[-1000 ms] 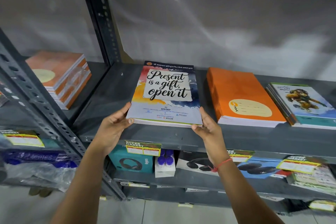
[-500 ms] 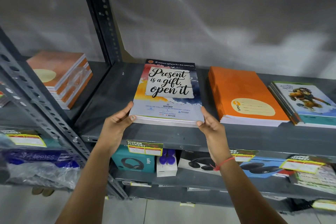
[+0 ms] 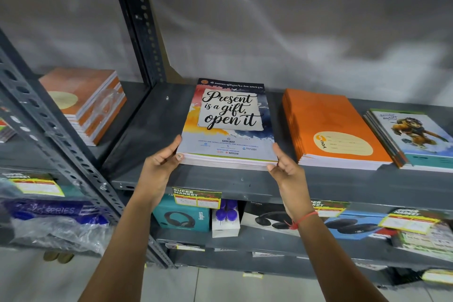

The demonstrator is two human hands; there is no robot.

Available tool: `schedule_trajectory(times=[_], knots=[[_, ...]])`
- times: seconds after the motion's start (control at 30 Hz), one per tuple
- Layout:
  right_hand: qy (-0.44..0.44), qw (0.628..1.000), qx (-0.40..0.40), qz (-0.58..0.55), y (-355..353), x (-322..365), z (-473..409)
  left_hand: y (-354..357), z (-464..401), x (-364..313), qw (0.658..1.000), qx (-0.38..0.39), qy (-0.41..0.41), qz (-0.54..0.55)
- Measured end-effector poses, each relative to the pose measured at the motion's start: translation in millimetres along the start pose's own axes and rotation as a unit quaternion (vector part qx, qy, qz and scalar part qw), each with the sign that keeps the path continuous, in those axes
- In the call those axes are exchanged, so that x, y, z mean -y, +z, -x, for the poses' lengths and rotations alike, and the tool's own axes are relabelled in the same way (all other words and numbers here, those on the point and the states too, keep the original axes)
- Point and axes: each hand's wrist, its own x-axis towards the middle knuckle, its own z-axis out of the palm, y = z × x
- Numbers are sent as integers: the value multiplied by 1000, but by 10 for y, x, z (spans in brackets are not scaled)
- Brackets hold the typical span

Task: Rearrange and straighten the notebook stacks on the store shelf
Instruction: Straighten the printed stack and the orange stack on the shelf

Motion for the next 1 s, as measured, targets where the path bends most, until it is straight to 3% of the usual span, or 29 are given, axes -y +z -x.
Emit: schedule_trajectory(times=[0.6, 1.0], knots=[[13, 996, -85, -13, 101, 59, -1, 217, 24, -14, 992, -119, 22, -26], [13, 996, -85, -10, 60, 26, -27, 171, 63, -50, 995, -100, 5, -21]])
